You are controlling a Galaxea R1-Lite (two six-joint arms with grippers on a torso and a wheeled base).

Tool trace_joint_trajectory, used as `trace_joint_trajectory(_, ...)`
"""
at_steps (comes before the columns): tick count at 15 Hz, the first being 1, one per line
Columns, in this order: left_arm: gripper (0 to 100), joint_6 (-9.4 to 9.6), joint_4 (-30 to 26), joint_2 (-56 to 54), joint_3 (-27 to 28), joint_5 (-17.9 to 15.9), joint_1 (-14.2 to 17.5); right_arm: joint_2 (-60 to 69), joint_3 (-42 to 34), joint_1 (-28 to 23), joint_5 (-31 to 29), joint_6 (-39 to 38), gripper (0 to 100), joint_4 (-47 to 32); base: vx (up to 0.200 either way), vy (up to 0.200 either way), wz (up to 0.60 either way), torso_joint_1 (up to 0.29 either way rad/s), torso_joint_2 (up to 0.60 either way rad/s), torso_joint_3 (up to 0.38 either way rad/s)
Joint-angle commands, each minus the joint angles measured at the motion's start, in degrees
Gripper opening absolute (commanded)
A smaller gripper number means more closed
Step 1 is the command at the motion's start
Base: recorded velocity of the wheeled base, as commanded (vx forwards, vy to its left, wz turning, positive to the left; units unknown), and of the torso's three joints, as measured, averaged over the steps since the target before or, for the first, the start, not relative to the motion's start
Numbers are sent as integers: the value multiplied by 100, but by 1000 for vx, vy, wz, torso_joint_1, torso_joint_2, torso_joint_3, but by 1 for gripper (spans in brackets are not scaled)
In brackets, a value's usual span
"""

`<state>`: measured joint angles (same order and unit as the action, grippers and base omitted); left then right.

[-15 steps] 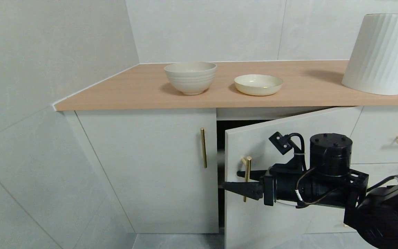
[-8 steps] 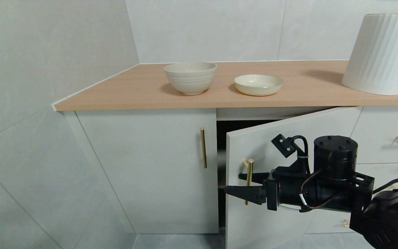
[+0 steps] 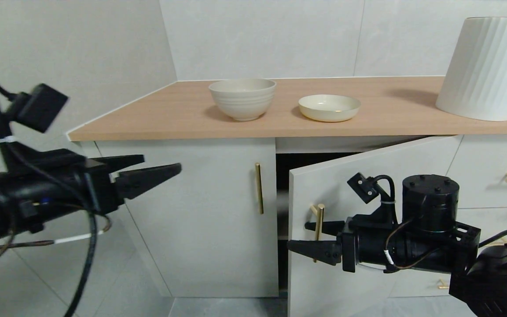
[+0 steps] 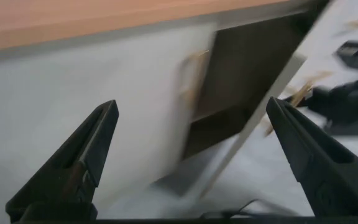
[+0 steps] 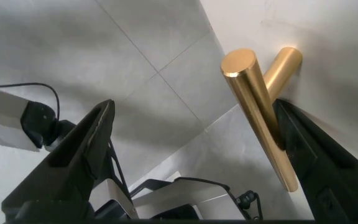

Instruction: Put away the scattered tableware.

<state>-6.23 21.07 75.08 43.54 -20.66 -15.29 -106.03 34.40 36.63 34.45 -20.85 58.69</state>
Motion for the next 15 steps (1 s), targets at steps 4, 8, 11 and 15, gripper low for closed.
trace_joint_trajectory(4,100,-265,1980,2116,-399,273,-1143,-58,-65,11,9,2,100,-6,0,0,0,0,0,0)
trace_joint_trajectory(8,100,-555,3545,3311,-610,783,-1424,-67,-74,11,9,2,100,-6,0,0,0,0,0,0)
trace_joint_trajectory(11,100,-572,4389,3926,-575,1073,-1530,-128,-74,63,9,63,100,-6,0,0,0,0,0,0)
trace_joint_trajectory(15,100,-572,4397,4164,-312,1082,-1714,-137,-92,72,0,160,100,-6,0,0,0,0,0,0)
